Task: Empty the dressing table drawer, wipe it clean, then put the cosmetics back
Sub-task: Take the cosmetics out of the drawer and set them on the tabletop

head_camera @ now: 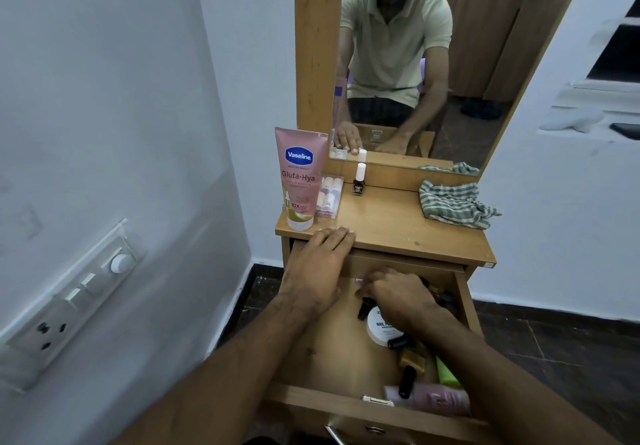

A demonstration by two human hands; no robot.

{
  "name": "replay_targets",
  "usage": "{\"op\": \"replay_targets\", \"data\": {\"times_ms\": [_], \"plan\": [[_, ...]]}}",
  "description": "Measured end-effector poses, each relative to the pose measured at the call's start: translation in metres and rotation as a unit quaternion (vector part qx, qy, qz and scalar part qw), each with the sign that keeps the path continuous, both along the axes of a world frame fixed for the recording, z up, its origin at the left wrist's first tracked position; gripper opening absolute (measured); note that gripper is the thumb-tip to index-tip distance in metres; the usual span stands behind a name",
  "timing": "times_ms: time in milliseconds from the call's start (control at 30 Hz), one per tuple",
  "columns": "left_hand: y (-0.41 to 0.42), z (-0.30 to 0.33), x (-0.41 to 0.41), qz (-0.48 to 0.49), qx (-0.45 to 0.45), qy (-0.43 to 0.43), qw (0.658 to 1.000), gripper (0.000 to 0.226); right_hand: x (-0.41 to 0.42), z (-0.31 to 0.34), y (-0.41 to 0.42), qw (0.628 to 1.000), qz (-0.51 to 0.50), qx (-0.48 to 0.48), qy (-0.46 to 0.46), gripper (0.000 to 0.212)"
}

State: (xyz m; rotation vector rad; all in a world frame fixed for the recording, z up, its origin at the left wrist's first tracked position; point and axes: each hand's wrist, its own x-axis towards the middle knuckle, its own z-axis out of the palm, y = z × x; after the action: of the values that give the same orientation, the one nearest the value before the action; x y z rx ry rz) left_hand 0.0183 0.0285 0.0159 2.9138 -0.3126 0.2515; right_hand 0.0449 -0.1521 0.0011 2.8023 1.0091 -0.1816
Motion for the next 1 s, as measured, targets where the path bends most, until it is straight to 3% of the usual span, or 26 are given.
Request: {"op": "replay_targets", "data": {"times_ms": [233,333,467,567,700,1000], "plan": [[0.004,0.016,0.003,-0.020,-0.031,0.037,0.999,0.095,-0.003,0.000,-0.014,0.997,0.025,0.057,-0.049,0.035],[0.006,0.019,0.006,-0.016,-0.064,0.053,0.996,0.091,-0.011,0.007,-0.022,0.982,-0.033,0.184,-0.012,0.021],[0.005,0.018,0.006,-0.010,-0.077,0.056,0.995,0.088,-0.014,0.030,-0.026,0.891,-0.117,0.428,0.092,0.022],[0.001,0.017,0.005,-0.005,-0.065,0.049,0.997,0.087,-0.005,0.049,-0.022,0.830,-0.166,0.525,0.087,0.023],[-0.001,0.023,0.007,0.001,-0.051,0.052,0.997,0.085,0.015,0.059,-0.011,0.815,-0.218,0.535,0.049,0.025],[-0.001,0.015,0.011,0.026,-0.030,0.015,0.999,0.077,0.059,0.057,0.015,0.833,-0.267,0.483,0.041,0.030]]}}
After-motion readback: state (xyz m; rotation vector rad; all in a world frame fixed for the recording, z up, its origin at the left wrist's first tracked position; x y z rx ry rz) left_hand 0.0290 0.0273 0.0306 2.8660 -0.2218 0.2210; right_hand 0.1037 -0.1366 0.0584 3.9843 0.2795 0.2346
